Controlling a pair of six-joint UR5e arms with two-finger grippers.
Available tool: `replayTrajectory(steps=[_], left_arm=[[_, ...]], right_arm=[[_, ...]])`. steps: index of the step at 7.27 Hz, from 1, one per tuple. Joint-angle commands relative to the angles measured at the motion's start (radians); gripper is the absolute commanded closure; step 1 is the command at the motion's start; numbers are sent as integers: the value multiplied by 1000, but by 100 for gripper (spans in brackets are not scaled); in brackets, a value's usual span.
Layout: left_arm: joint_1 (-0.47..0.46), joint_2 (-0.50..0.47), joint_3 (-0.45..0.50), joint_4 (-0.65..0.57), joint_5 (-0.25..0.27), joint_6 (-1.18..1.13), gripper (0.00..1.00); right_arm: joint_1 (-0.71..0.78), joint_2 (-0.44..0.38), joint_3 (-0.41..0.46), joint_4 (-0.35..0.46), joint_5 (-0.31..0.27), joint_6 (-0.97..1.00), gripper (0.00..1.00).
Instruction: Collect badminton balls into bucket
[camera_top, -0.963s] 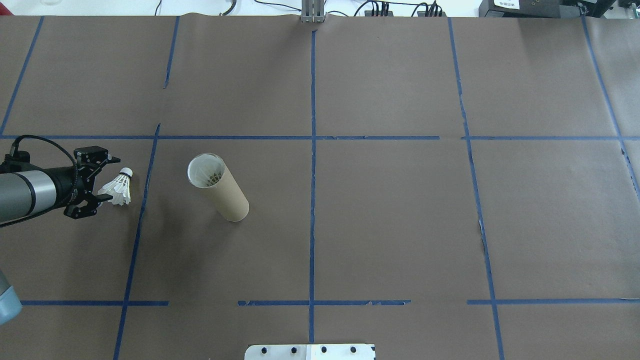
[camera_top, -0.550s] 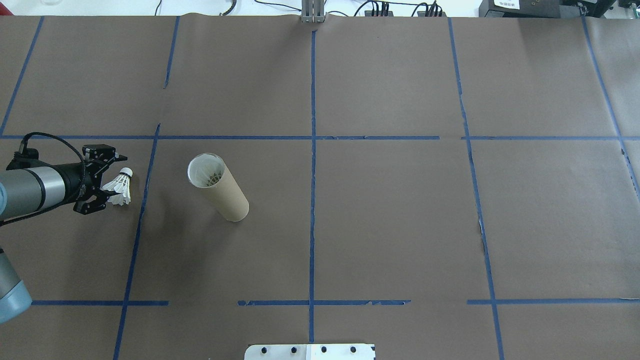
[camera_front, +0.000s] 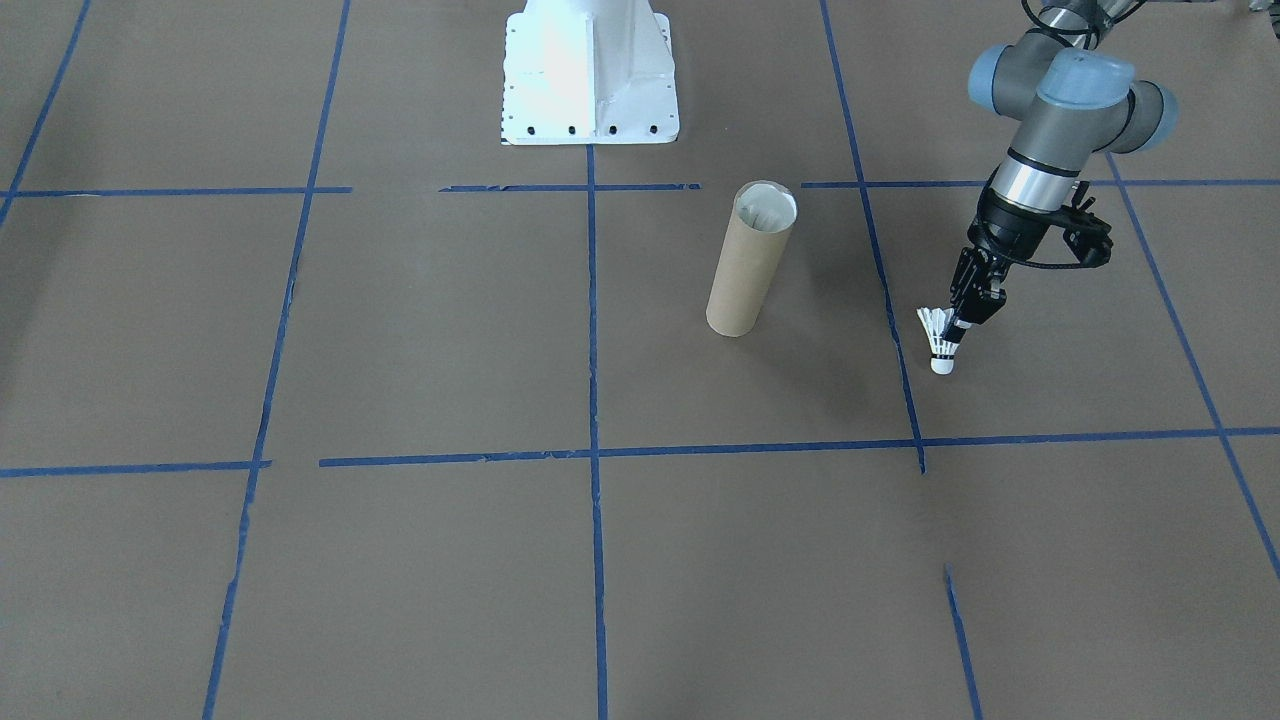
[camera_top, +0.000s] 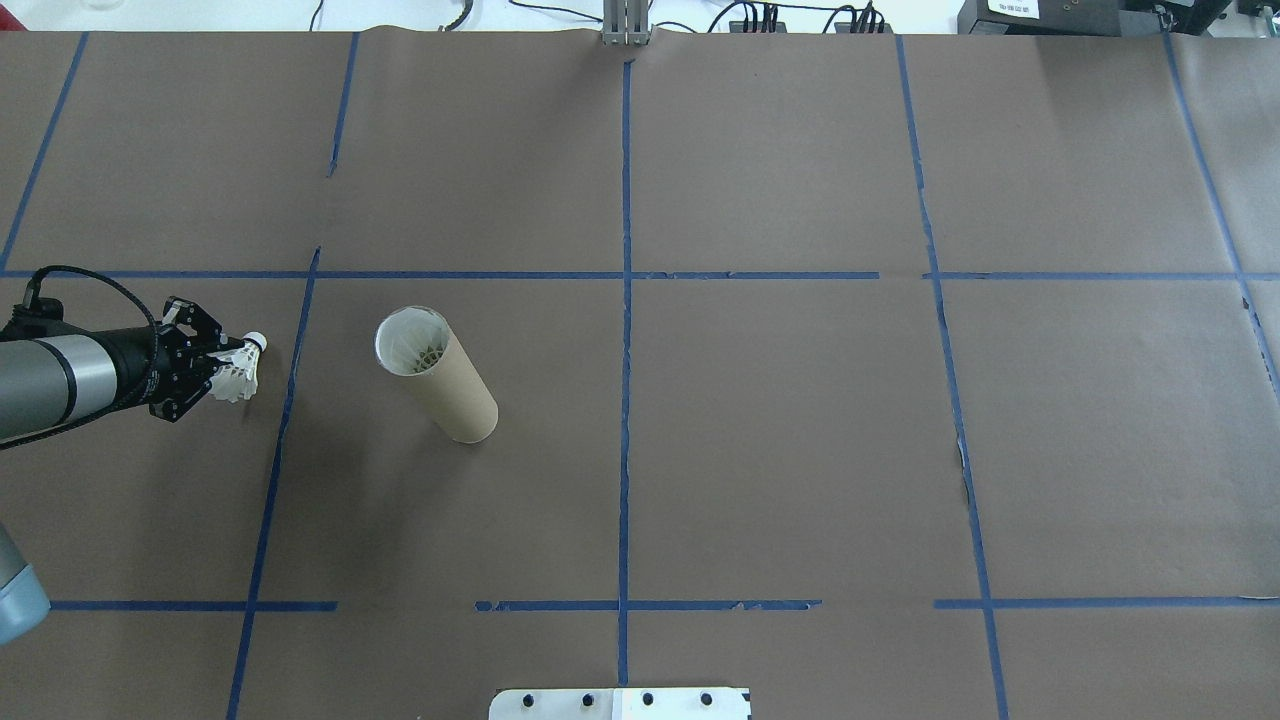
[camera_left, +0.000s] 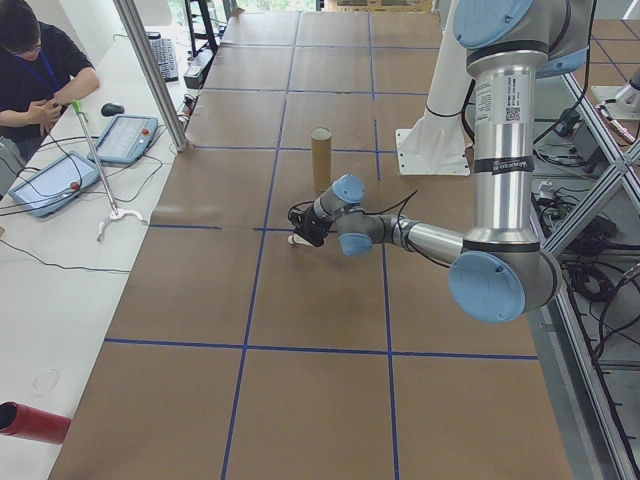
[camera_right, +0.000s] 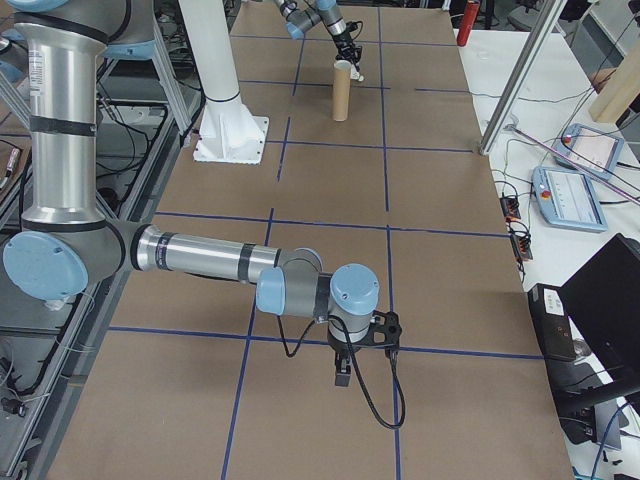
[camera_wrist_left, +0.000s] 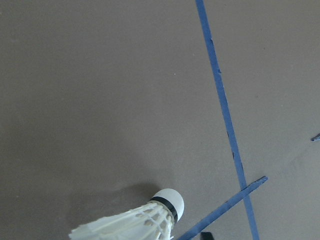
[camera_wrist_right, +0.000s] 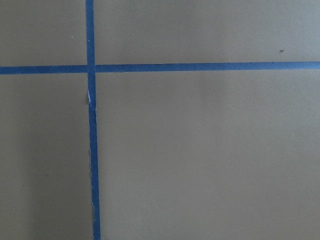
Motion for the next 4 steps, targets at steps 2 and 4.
replayTrajectory(steps=[2,4], left_arm=[[-1,8,-14,0,-3,6,87],[-6,8,-23,5,-5,8,98]], right_arm=[[0,0,0,0,1,0,0],[0,0,0,0,0,0,0]])
